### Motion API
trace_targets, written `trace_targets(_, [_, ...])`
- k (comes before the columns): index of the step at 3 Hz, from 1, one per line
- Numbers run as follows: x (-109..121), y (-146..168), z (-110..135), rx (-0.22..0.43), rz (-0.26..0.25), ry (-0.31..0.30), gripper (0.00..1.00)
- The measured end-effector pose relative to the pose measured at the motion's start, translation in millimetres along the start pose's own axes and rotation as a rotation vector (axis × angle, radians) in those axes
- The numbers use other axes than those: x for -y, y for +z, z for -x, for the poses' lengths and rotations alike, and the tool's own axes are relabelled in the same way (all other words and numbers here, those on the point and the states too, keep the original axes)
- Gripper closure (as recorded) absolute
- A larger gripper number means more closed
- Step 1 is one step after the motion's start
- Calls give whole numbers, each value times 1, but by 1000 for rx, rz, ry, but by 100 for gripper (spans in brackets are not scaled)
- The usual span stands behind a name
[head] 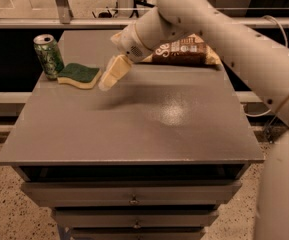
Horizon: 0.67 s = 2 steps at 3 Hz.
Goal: Move sponge near green can
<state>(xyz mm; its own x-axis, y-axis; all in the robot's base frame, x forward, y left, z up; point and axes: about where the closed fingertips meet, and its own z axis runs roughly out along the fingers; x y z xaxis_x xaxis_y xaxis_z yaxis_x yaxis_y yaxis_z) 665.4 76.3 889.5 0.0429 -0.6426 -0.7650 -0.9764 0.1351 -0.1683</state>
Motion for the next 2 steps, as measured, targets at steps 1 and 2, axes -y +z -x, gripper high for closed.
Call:
trace_targets(1, [-25, -64, -20, 98, -113, 33, 0])
trace_targets(2, [-19, -97, -53, 78, -166, 83, 0])
